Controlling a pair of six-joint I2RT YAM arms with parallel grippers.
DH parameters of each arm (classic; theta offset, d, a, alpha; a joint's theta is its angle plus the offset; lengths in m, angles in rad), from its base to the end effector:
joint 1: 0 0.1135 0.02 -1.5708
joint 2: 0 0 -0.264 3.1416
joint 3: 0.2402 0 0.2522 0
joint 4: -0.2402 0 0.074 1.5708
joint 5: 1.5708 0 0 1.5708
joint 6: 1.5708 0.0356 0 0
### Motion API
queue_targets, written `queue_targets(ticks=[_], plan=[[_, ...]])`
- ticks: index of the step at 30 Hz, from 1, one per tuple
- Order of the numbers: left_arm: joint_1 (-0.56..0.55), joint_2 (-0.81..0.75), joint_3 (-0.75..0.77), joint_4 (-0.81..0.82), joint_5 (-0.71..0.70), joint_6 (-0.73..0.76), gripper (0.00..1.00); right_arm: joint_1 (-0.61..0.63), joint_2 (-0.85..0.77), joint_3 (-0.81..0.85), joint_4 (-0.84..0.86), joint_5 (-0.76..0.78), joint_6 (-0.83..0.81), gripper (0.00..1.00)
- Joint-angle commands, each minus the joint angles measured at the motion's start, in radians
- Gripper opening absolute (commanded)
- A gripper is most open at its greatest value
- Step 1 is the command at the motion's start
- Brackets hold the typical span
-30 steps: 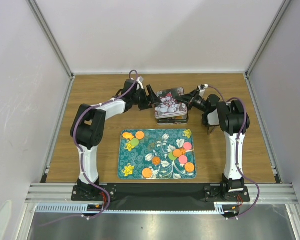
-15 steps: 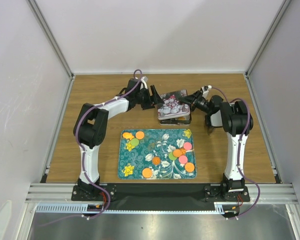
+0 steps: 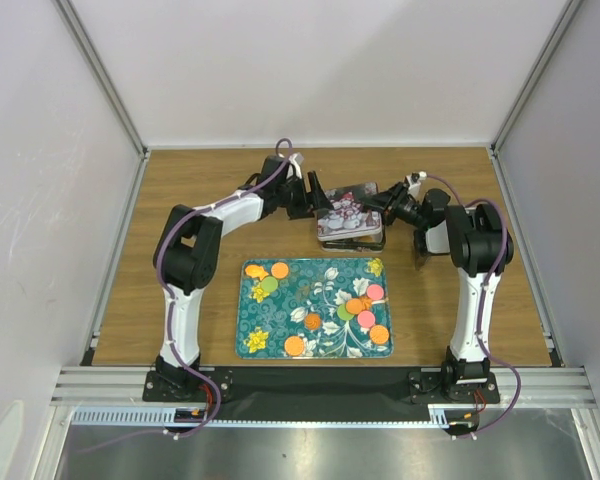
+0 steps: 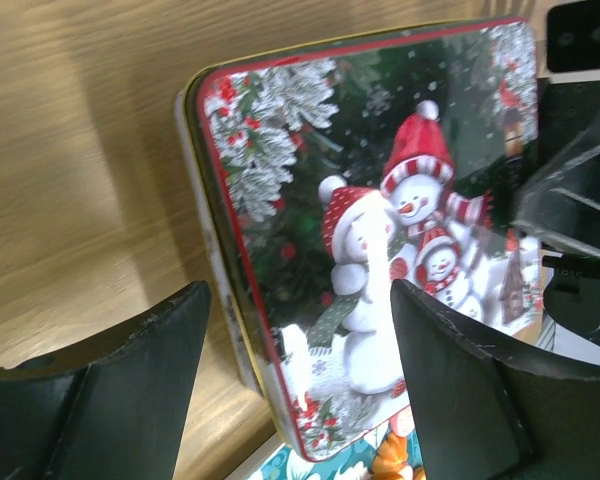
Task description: Pack the cookies
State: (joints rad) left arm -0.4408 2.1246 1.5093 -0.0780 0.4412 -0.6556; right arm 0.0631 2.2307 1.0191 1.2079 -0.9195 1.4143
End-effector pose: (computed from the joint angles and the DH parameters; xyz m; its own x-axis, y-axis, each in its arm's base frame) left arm 0.4233 -0.2165 0.1778 -0.8745 -0.1970 -0.4433 0.1889 0.7034 -0.6852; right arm 0.4171 0.0547 0.1135 -0.8223 0.5481 -0.1529 -0.1260 0.0867 0.9882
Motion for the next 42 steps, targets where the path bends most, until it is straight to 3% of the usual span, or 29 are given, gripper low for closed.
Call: queue_targets(ticks=[1, 17, 32, 42], plan=[[-0.015, 0.021, 0.066, -0.012, 0.028, 0.028, 0.79, -0.019, -0.066, -0.014, -0.037, -0.021, -0.07, 0.37], [-0.044, 0.083, 0.161, -0.089, 0.016, 0.053, 0.78, -0.055, -0.198, -0.059, -0.378, -0.015, -0.31, 0.4], [-0.058, 0.089, 0.178, -0.118, 0.002, 0.068, 0.77, -0.126, -0.246, -0.126, -0.435, -0.013, -0.368, 0.44], [-0.068, 0.09, 0.186, -0.137, -0.007, 0.079, 0.77, -0.154, -0.292, -0.136, -0.565, 0.01, -0.462, 0.46]])
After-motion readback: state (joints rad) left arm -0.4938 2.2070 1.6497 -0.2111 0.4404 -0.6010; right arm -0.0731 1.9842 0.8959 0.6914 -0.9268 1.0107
